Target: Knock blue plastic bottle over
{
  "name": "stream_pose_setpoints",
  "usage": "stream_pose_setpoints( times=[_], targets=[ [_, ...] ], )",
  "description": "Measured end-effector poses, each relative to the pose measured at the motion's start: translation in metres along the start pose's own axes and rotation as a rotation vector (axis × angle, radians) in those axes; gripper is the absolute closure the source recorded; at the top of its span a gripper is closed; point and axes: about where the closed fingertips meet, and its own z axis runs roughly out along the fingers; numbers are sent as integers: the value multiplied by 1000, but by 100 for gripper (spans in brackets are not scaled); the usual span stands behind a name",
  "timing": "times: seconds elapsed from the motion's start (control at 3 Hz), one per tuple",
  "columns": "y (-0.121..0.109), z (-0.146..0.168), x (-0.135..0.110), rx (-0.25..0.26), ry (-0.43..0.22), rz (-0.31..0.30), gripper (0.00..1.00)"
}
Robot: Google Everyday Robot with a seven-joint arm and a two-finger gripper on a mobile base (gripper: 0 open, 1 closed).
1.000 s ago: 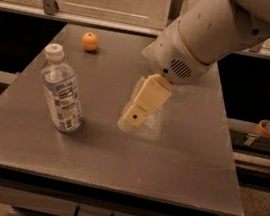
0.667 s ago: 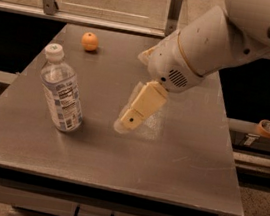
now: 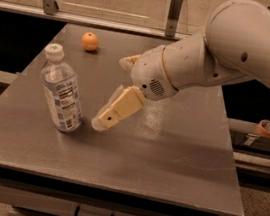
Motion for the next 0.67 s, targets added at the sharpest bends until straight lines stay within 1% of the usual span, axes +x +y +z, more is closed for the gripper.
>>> stream_pose_setpoints(
  times=[0.33, 0.67],
  targets=[
    [2, 37, -20, -43, -107, 4, 0],
    [5, 63, -43, -85, -191, -10, 0]
  ],
)
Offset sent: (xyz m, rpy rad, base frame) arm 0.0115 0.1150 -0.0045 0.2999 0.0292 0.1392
